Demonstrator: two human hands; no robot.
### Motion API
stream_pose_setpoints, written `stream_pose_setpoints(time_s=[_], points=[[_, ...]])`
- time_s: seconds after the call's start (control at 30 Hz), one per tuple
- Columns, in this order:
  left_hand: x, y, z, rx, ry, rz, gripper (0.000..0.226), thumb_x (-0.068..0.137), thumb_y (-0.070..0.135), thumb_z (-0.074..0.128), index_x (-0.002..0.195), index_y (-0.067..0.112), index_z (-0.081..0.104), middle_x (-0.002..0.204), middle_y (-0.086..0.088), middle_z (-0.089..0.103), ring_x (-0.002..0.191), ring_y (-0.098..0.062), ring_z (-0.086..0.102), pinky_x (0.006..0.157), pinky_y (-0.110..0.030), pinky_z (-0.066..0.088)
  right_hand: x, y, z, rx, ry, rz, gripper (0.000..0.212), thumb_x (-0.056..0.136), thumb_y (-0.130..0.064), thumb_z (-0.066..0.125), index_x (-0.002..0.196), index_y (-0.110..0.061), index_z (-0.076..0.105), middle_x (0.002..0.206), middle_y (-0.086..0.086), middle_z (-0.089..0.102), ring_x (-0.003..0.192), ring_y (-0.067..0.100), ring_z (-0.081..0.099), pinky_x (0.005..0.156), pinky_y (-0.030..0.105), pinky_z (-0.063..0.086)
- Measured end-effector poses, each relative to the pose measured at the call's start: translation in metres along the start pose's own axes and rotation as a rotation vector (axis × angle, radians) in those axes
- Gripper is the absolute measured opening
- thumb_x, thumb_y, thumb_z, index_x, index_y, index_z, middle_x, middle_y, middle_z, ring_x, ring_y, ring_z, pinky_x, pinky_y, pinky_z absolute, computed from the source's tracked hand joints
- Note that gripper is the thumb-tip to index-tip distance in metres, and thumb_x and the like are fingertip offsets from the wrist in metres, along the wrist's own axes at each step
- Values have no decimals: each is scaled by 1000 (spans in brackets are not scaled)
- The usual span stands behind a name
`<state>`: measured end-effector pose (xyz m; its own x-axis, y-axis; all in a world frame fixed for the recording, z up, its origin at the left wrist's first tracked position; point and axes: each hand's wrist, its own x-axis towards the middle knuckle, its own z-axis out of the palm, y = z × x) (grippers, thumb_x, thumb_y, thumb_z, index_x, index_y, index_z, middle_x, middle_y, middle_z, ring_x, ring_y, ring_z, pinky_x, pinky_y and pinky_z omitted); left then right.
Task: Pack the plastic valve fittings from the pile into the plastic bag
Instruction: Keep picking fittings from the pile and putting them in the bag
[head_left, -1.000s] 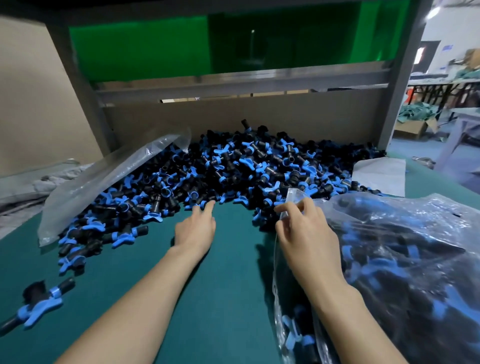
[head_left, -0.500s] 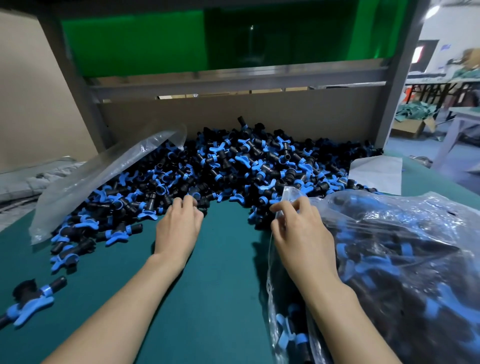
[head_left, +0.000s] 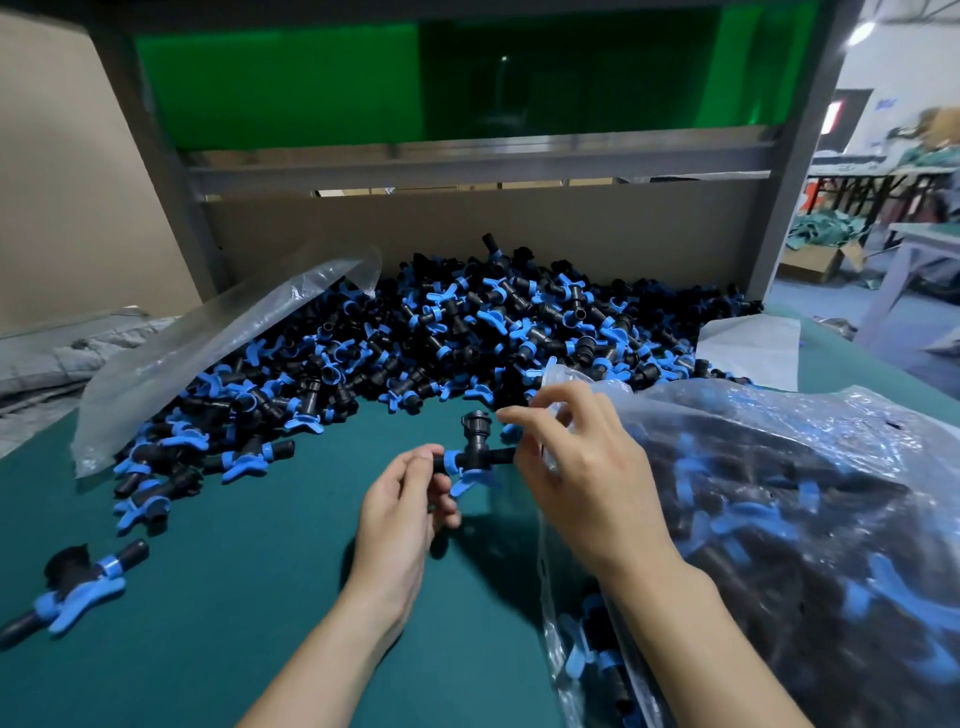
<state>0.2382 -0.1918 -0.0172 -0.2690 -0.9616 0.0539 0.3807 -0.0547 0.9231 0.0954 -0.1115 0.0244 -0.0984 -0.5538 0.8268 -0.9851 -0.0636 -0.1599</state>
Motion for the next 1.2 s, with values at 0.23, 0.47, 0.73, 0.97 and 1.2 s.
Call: stream_pose_setpoints(time_s=[0.23,0.47,0.73,0.97,1.2], points=[[1,2,-3,-119,5,-64,20,103,21,48,98,11,64,62,4,56,50,-8,50,47,-20,47,-5,-1,0,63,-373,148,31,100,-46,42,126,-38,57,108,-15,56,82,7,60,61,35,52],[1,1,-7,-121,-56,-44,22,97,28,55,96,16,72,71,2,61,55,-8,52,49,-20,47,-7,3,5,96,-423,200,26,101,-49,37,121,-42,54,110,-17,57,89,5,58,68,36,52],[-2,1,-8,-50,-119,-17,17,86,37,65,90,26,77,77,5,64,59,-7,52,51,-21,46,-10,10,12,141,-420,265,32,101,-54,26,114,-40,51,110,-21,58,98,5,56,73,39,51],[-3,2,-8,-42,-119,-23,16,84,37,67,88,26,77,78,6,66,60,-7,54,53,-21,48,-11,12,13,155,-428,279,30,101,-53,26,114,-41,51,111,-22,58,99,4,55,74,38,50],[-2,-1,-7,-5,-106,-3,19,98,14,57,109,23,69,85,7,70,69,-7,60,58,-22,51,-11,13,11,160,-416,257,15,101,-43,45,115,-41,52,112,-25,55,94,-2,54,72,33,50]])
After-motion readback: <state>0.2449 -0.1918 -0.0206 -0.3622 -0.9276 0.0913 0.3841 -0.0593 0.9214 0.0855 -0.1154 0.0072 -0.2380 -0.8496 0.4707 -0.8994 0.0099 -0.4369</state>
